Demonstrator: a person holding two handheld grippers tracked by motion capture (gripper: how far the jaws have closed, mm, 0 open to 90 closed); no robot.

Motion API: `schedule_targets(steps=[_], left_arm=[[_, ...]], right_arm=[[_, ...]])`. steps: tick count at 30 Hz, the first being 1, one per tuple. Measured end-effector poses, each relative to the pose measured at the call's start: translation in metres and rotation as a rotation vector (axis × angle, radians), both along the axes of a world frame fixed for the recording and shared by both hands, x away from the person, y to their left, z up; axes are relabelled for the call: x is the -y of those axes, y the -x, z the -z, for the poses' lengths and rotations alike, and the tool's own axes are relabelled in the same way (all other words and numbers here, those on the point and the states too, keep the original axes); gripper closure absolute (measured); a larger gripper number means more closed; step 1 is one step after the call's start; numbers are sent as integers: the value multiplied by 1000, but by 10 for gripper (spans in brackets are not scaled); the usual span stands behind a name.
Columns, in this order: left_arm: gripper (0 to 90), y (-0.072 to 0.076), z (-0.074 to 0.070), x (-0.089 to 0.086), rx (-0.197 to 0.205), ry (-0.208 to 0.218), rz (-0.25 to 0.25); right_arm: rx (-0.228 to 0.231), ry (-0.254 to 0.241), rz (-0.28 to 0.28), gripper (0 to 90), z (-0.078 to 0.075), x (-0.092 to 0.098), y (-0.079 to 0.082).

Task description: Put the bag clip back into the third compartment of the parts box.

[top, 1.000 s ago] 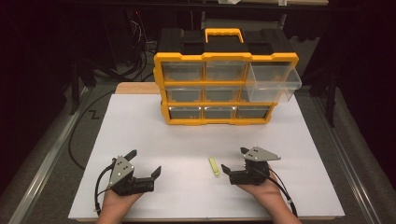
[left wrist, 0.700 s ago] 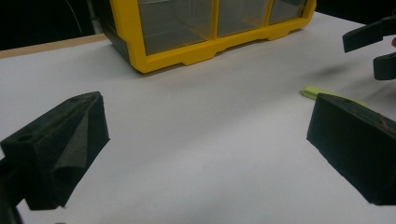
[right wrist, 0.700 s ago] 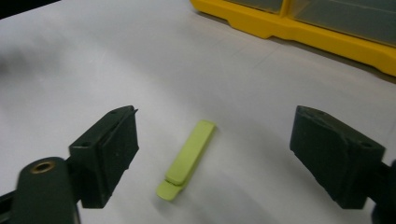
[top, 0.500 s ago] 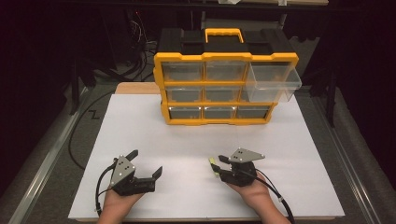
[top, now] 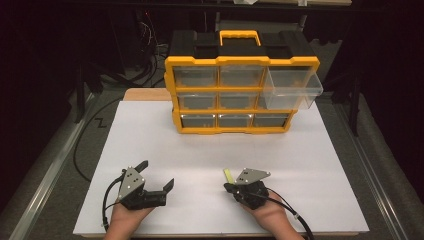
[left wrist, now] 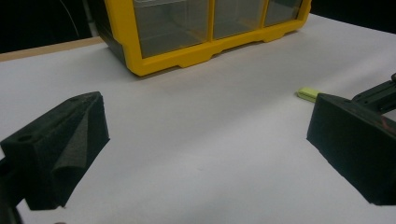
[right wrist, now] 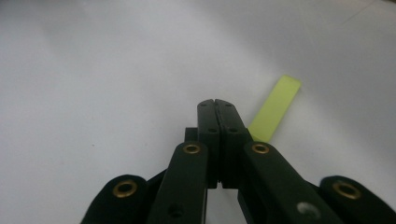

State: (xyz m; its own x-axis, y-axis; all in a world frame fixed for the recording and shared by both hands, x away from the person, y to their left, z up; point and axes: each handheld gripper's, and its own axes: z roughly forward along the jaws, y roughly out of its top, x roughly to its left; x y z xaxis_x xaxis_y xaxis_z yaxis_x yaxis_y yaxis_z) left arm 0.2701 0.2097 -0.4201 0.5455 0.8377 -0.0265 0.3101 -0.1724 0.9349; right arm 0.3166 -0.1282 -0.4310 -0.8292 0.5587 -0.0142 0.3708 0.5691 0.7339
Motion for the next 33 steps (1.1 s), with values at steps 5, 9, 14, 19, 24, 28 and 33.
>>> schedule_targets(steps=[5, 9, 14, 19, 24, 28, 33], left_arm=[[3, 0, 0, 0, 4, 0, 4], [3, 0, 0, 1, -1, -3, 5], [3, 0, 0, 1, -2, -4, 7], [3, 1, 0, 0, -1, 1, 4], [3, 0, 0, 1, -1, -5, 9], [4, 1, 0, 1, 1, -5, 10], [3, 2, -1, 0, 6, -2, 8]], right_arm=[[2, 18, 15, 900, 2, 4, -2], [5, 16, 31, 900, 1, 10, -4], [-1, -3, 40, 900, -1, 15, -4], [6, -21, 48, 898, -5, 23, -3], [7, -41, 98, 819, -9, 42, -5], [-14, -57, 109, 706, -11, 48, -6], [-18, -61, 136, 402, -11, 49, -6]])
